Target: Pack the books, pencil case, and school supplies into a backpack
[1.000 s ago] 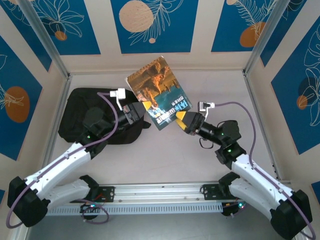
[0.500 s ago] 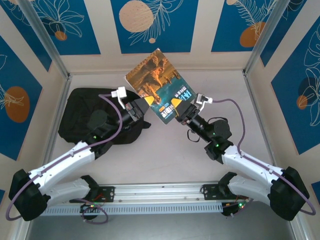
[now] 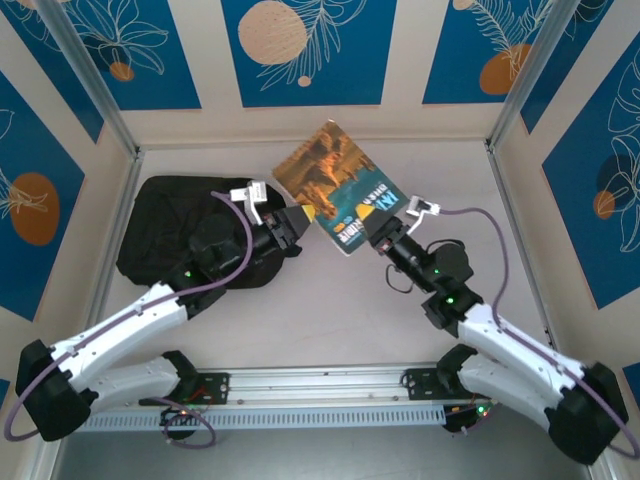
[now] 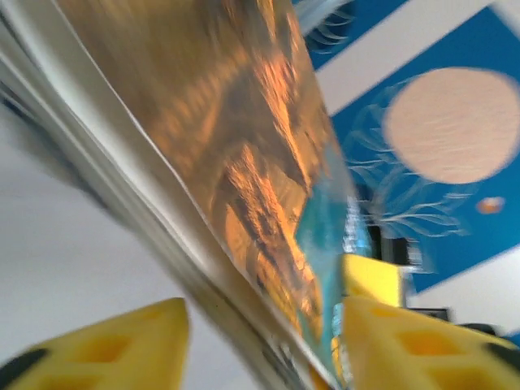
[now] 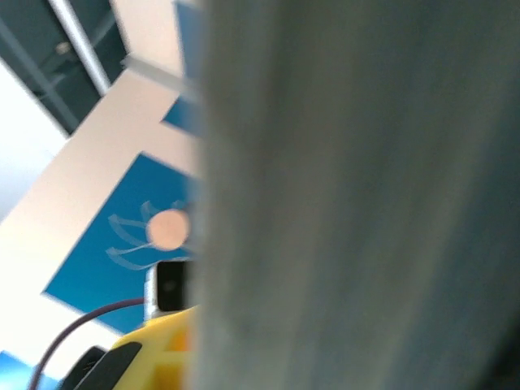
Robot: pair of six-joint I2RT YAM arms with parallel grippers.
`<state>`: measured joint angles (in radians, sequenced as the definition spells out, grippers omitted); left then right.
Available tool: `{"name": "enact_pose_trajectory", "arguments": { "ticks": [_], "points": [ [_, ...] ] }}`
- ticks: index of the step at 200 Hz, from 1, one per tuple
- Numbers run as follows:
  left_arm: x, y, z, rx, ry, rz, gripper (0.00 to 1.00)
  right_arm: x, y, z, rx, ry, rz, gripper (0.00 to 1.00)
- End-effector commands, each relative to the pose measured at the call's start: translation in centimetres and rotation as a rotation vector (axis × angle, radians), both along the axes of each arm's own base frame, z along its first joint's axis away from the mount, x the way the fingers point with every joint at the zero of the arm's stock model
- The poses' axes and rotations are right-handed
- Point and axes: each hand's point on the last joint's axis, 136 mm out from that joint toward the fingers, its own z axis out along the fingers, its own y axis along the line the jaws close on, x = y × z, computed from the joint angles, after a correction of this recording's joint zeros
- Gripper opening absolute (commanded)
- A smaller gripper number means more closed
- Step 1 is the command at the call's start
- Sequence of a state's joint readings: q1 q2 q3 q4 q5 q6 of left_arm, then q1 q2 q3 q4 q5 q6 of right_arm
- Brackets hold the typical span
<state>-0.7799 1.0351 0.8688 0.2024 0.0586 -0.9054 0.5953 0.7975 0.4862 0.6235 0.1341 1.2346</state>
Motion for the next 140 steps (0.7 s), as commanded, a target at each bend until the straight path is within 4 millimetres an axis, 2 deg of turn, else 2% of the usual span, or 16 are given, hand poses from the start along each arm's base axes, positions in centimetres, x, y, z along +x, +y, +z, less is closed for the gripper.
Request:
{"name": "enact_pose_trajectory", "arguments": {
  "ticks": [1, 21, 22, 23, 29, 30, 31, 32, 35, 38, 39, 40, 49, 84, 113, 140],
  "points": [
    [1.6, 4.9, -2.7, 0.402, 0.044, 0.206, 0.72, 0.3, -3.2, -3.8, -0.160, 0.097, -0.111, 0.00],
    [3.4, 6.2, -4.6, 0.689, 0.091, 0.245, 0.80, -0.3, -4.9, -6.6, -0.256, 0.157, -0.127, 0.00],
    [3.5, 6.2, -5.5, 0.717, 0.105, 0.240, 0.80, -0.3, -5.0, -6.8, -0.260, 0.160, -0.128, 0.00],
    [3.5, 6.2, -4.8, 0.714, 0.096, 0.242, 0.81, -0.4, -5.0, -6.8, -0.263, 0.160, -0.128, 0.00],
    [4.2, 6.1, -5.6, 0.794, 0.110, 0.226, 0.82, -0.6, -5.4, -7.6, -0.287, 0.175, -0.130, 0.00],
    [4.3, 6.0, -6.4, 0.818, 0.124, 0.219, 0.82, -0.6, -5.4, -7.7, -0.291, 0.178, -0.128, 0.00],
    [4.3, 6.0, -5.7, 0.815, 0.114, 0.219, 0.83, -0.7, -5.4, -7.8, -0.295, 0.181, -0.129, 0.00],
    [4.5, 5.9, -6.6, 0.842, 0.128, 0.209, 0.83, -0.7, -5.5, -7.9, -0.298, 0.182, -0.130, 0.00],
    [4.7, 5.9, -6.3, 0.863, 0.125, 0.203, 0.83, -0.8, -5.7, -8.2, -0.311, 0.189, -0.131, 0.00],
    [4.9, 5.8, -7.3, 0.910, 0.142, 0.186, 0.84, -0.9, -5.8, -8.5, -0.323, 0.195, -0.130, 0.00],
    [5.0, 5.8, -6.7, 0.906, 0.134, 0.189, 0.84, -0.9, -5.8, -8.5, -0.325, 0.195, -0.129, 0.00],
    [5.2, 5.7, -7.5, 0.931, 0.146, 0.181, 0.84, -1.0, -5.9, -8.6, -0.328, 0.195, -0.128, 0.00],
    [5.9, 5.5, -8.9, 1.008, 0.175, 0.140, 0.85, -1.2, -6.1, -9.2, -0.357, 0.207, -0.122, 0.00],
    [7.0, 4.7, -14.6, 1.165, 0.316, -0.052, 0.81, -2.0, -6.7, -10.7, -0.497, 0.249, -0.107, 0.00],
    [6.8, 5.0, -17.7, 1.246, 0.372, -0.119, 0.76, -2.4, -6.9, -11.1, -0.530, 0.253, -0.094, 0.00],
    [6.6, 5.6, -19.5, 1.261, 0.408, -0.145, 0.68, -2.6, -6.5, -11.6, -0.510, 0.269, -0.053, 0.00]
  ]
}}
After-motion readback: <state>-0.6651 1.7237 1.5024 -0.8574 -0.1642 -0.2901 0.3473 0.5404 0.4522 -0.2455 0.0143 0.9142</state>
